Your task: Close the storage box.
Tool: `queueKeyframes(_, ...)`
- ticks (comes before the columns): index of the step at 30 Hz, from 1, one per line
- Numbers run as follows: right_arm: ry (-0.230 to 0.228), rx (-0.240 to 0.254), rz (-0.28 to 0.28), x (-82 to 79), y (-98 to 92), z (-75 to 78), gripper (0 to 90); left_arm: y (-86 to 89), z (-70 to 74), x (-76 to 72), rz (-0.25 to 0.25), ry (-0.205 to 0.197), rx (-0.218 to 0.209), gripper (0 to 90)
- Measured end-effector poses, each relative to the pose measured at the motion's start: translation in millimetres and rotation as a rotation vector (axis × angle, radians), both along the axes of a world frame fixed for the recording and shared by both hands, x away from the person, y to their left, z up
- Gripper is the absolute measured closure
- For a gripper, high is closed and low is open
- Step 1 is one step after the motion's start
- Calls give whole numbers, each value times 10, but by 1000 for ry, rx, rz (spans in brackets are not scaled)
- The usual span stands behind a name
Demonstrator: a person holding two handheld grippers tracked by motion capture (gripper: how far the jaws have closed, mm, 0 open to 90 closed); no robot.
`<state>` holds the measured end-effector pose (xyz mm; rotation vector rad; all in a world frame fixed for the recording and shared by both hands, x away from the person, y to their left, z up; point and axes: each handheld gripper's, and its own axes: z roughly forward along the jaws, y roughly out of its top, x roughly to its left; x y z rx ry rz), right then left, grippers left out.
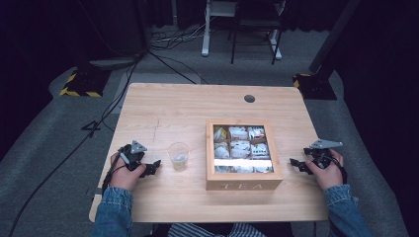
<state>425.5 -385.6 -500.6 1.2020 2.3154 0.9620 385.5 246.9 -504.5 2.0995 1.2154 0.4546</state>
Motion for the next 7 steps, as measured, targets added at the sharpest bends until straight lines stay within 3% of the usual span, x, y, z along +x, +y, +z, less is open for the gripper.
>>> queueKeyframes(4, 3, 3, -8, 1, 15, -3, 129, -1, -1, 1, 1, 0, -1, 142)
queueKeyframes(5, -5, 12, -40, -12, 56, -22, 72, -2, -1, 1, 2, 0, 0, 142)
queueKeyframes(7, -11, 10, -40, -11, 84, -37, 51, -2, -1, 1, 3, 0, 0, 142)
